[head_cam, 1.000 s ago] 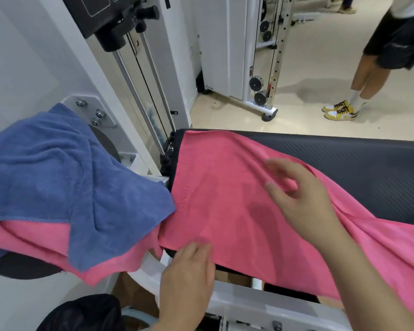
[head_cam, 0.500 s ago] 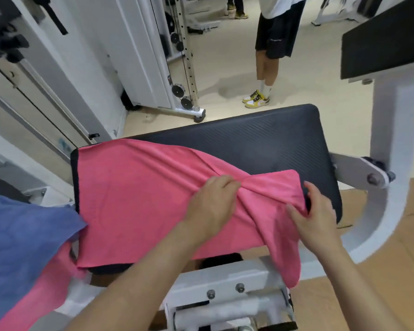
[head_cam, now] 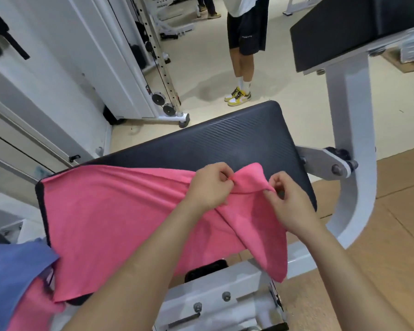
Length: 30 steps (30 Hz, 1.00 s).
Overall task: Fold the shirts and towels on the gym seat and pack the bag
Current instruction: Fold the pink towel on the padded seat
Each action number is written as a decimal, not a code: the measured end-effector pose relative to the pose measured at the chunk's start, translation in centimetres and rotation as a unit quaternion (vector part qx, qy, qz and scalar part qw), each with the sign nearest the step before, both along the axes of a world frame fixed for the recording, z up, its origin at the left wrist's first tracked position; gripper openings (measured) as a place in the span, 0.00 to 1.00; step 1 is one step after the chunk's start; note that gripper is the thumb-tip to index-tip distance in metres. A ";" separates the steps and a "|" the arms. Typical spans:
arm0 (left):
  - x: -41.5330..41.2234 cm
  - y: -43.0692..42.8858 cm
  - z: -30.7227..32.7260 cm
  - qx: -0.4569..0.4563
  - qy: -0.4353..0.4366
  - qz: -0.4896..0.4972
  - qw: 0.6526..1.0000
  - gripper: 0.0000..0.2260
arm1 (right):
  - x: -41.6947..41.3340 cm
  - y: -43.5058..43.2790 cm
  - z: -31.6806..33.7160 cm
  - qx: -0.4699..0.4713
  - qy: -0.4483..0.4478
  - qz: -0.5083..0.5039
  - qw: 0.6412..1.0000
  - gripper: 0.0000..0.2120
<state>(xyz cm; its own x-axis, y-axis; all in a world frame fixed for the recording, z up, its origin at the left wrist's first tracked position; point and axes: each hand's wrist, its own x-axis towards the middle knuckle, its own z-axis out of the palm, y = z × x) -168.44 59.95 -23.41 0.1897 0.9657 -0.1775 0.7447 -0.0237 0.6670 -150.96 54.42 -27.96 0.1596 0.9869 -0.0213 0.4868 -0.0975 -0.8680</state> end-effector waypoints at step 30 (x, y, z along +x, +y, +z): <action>4.1 16.2 1.8 0.233 0.119 -0.039 0.964 0.09 | 2.8 3.0 0.0 -0.098 -0.136 -0.052 0.985 0.09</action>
